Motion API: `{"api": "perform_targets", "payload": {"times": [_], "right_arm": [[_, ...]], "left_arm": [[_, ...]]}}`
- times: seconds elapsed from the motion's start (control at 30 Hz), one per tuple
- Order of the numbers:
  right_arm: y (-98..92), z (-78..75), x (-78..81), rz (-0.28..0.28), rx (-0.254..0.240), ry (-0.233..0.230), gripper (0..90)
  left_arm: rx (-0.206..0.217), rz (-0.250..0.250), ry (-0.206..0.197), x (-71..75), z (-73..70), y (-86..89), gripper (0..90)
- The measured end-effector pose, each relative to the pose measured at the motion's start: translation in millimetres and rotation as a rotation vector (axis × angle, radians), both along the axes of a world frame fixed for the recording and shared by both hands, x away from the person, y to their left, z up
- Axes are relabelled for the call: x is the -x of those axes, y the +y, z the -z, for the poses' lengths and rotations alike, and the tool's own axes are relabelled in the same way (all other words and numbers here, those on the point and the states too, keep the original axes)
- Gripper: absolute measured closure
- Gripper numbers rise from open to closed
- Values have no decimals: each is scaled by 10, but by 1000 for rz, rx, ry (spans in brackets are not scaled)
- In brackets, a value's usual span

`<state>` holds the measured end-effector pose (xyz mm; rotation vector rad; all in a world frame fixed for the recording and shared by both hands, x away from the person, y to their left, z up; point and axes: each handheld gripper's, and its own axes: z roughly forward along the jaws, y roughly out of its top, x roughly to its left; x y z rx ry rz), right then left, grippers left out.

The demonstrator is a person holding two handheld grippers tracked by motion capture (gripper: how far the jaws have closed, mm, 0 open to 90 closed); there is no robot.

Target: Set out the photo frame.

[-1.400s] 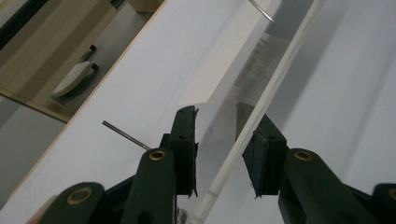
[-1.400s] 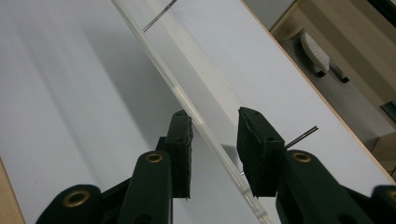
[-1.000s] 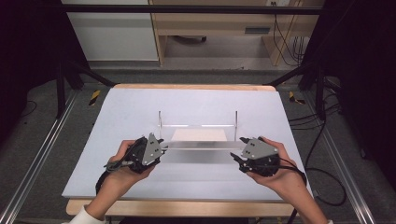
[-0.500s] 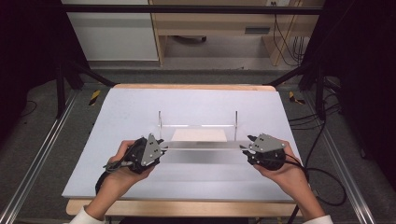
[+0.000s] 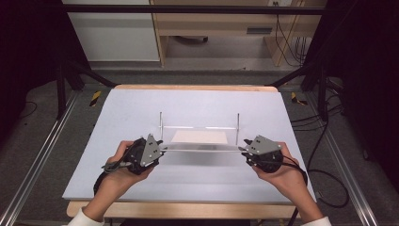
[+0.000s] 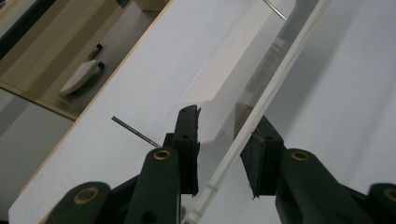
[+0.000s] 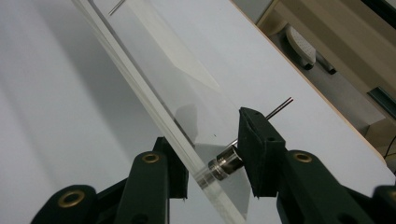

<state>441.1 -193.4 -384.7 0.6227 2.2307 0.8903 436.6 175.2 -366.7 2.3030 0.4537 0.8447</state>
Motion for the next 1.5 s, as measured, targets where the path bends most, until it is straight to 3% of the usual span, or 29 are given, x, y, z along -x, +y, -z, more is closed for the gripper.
{"api": "perform_targets", "payload": {"times": [0.2,0.4,0.63,0.8,0.93,1.1,1.2,1.5], "right_arm": [[33,-119,-21,-4,-19,50,654],[-62,-239,-206,-21,-96,116,640],[-124,-331,-360,-47,-126,147,633],[-135,-329,-379,-33,-159,112,595],[-142,-250,-338,-17,-205,33,559],[-141,-138,-306,19,-296,-49,508],[-138,-134,-328,25,-309,-64,502],[-128,-219,-434,55,-312,-50,493]], "left_arm": [[6,8,53,-114,-134,43,675],[38,15,140,-306,-335,44,668],[63,36,171,-438,-440,56,668],[74,41,172,-479,-475,53,663],[83,46,173,-505,-491,58,661],[113,44,165,-534,-501,69,645],[127,47,167,-560,-512,78,637],[127,51,159,-683,-588,71,627]]}}
